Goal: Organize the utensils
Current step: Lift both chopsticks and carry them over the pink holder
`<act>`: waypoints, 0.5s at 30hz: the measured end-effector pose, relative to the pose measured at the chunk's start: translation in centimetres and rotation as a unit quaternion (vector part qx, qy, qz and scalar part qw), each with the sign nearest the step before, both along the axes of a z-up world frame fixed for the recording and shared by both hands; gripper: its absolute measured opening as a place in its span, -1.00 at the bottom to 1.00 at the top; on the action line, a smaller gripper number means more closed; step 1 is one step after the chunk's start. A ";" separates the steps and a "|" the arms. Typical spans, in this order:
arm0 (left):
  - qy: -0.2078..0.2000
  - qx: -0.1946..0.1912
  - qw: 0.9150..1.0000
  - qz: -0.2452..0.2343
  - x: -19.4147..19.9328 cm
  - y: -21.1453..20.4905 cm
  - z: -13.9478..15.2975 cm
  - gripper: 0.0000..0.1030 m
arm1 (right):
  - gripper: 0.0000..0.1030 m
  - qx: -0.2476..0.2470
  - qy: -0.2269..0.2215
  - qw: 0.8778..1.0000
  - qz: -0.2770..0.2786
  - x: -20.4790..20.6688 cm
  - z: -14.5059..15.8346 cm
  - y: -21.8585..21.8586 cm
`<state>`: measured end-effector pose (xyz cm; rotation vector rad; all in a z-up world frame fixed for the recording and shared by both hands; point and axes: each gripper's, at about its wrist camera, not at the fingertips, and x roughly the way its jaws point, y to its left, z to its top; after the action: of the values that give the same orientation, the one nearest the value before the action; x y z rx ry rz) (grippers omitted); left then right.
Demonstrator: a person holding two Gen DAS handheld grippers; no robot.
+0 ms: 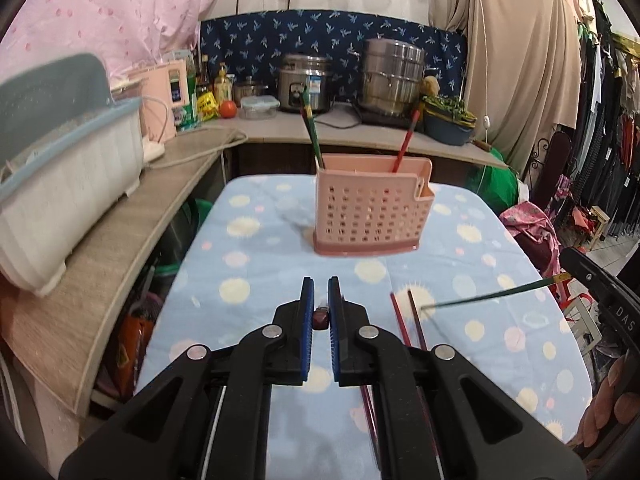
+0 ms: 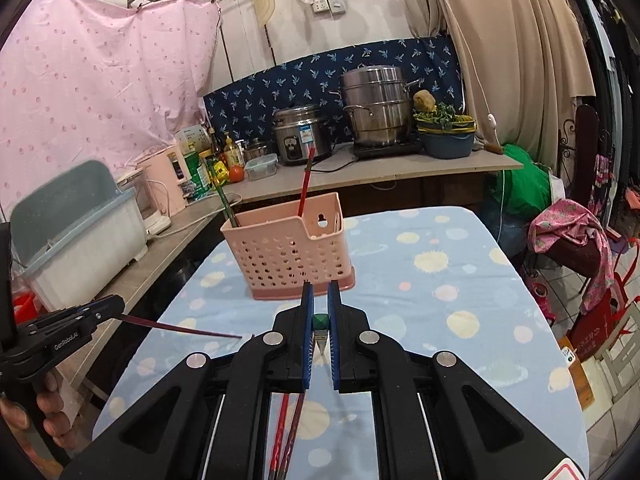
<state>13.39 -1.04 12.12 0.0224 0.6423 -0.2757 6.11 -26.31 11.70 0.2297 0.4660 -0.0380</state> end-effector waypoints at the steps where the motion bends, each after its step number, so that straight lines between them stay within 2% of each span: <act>1: -0.005 0.003 1.000 0.000 0.5 -0.1 0.4 -0.87 | -0.87 0.000 -0.003 1.000 0.001 0.4 0.3 -0.1; 9: -0.030 0.006 1.000 -0.002 4.5 -1.3 3.8 -0.87 | -0.87 0.017 -0.021 1.000 0.010 4.3 3.3 -1.6; 15: -0.040 -0.012 0.999 -0.010 7.3 -2.2 6.7 -0.87 | -0.87 0.036 -0.037 0.998 0.020 7.5 5.9 -2.3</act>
<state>20.74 -3.24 18.78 0.0174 0.5588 -0.2995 13.59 -28.56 17.63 0.2910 0.3987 0.0262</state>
